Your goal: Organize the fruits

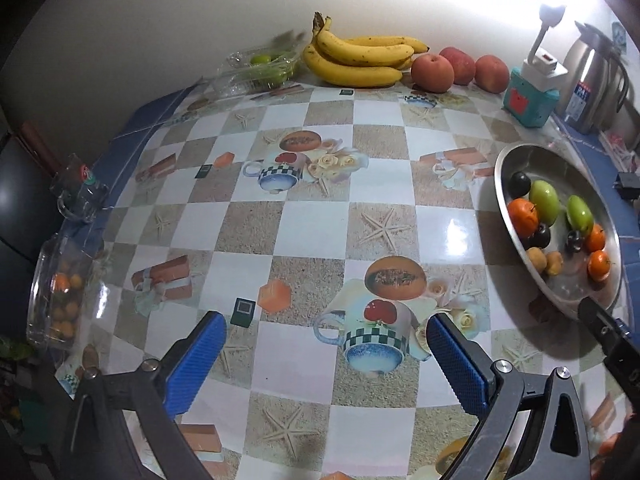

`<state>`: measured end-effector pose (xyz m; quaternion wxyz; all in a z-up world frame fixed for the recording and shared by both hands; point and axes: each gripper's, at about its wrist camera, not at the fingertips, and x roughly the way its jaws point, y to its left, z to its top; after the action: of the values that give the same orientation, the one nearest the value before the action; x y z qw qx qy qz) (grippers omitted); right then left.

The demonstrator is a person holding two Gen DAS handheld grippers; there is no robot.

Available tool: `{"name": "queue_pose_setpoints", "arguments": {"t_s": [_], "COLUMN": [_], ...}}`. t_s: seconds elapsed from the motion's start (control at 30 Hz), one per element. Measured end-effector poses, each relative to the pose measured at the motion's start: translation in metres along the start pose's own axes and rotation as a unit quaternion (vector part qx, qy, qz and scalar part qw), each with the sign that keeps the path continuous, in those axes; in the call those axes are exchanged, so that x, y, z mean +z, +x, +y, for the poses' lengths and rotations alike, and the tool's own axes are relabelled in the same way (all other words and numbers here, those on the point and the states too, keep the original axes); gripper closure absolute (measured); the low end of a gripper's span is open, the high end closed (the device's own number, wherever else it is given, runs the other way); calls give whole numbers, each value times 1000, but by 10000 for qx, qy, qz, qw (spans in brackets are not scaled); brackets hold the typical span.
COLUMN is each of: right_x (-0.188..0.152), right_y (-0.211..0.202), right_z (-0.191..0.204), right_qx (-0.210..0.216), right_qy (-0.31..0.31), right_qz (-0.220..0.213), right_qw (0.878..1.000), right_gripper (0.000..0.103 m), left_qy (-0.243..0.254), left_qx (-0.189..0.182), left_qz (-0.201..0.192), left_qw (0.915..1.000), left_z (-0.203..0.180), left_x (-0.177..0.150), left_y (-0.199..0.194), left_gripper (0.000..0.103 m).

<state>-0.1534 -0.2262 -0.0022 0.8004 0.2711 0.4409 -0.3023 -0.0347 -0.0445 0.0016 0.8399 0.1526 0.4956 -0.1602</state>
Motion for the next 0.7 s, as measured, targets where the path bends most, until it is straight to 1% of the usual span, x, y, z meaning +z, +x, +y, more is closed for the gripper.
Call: {"name": "queue_pose_setpoints", "arguments": {"t_s": [0.17,0.37,0.7], "right_x": [-3,-5,-7], "right_y": [0,7,8], "right_z": [7,15,17], "right_qx": [-113,-190,-267], "right_qy": [-175,-371,-419], "right_qz": [-8,115,132], "right_qw": [9998,9991,9987], "right_gripper": [20,20,20], "left_qy": [6,-3,-40], "left_qx": [15,-35,-57], "left_qz": [-33,20,173], "left_qw": [10000,10000,9998], "left_z": [-1,-1,1], "left_x": [1,1,0], "left_y": [-2,0,5], "left_gripper": [1,1,1]}}
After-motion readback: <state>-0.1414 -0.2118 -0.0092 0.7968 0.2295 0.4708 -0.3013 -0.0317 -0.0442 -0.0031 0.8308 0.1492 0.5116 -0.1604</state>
